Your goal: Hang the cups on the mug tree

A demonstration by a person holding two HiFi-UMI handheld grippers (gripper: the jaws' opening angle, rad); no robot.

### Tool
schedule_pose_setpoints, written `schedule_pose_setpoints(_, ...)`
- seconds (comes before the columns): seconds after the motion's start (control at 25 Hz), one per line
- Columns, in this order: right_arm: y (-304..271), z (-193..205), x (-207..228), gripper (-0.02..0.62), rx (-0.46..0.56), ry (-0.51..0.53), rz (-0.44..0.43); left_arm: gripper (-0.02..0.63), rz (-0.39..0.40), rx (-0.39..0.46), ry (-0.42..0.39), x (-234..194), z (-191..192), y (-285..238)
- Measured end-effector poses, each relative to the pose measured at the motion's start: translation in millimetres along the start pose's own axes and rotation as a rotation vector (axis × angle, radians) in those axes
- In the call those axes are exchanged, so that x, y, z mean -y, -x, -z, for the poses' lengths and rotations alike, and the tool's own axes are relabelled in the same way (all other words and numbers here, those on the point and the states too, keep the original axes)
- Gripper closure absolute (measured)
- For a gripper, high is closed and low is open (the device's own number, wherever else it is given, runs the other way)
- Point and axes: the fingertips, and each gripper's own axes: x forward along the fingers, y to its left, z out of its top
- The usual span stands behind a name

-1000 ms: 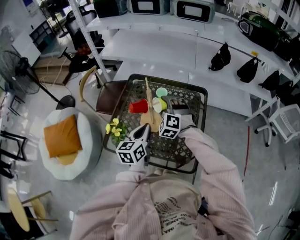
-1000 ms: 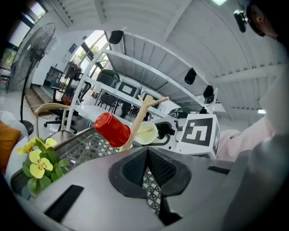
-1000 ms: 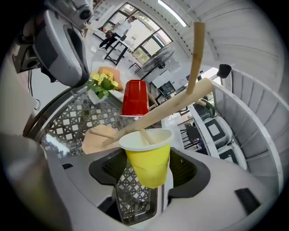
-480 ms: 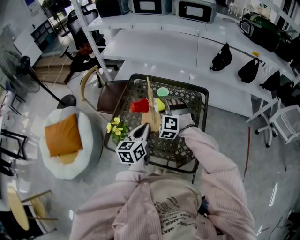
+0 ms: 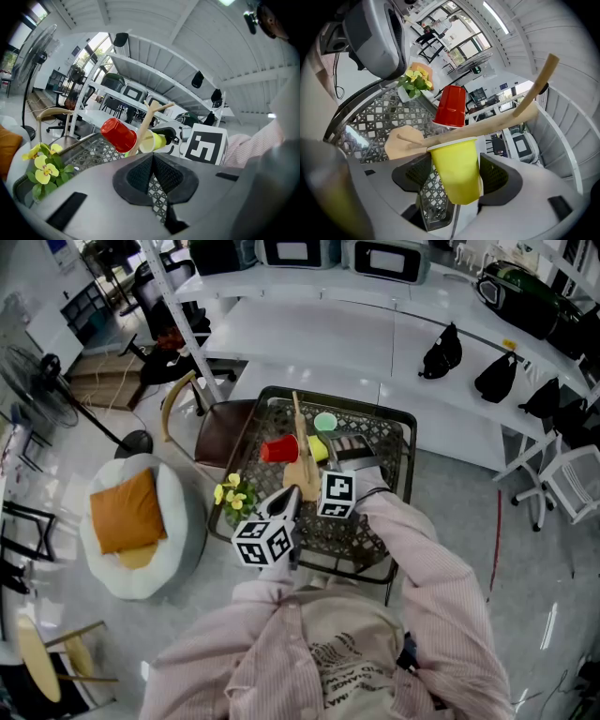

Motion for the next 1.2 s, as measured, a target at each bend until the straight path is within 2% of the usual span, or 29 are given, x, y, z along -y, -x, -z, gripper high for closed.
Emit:
schedule_pose_setpoints(0.44,4,-2,-2,0.288,0.011,-0.021,0.018,0.608,0.009,-0.001,-0.004,2,3,6)
schedule_pose_setpoints(0.68,12,-4,-2,0.276,0.036,-0.073,0.046,0.607,0.022,-0.008,-0.011,7,6,6)
schedule_pose_setpoints(0.92,28,1,4,0.276,0.071,-0.216,0.078,0.607,0.050,-0.022,-0.022,17,10,1)
schedule_pose_setpoints(1.2,51,25,8,0.276,0.110,-0.516,0.095,0.608,0.100,-0.046,-0.033,34,18,-12)
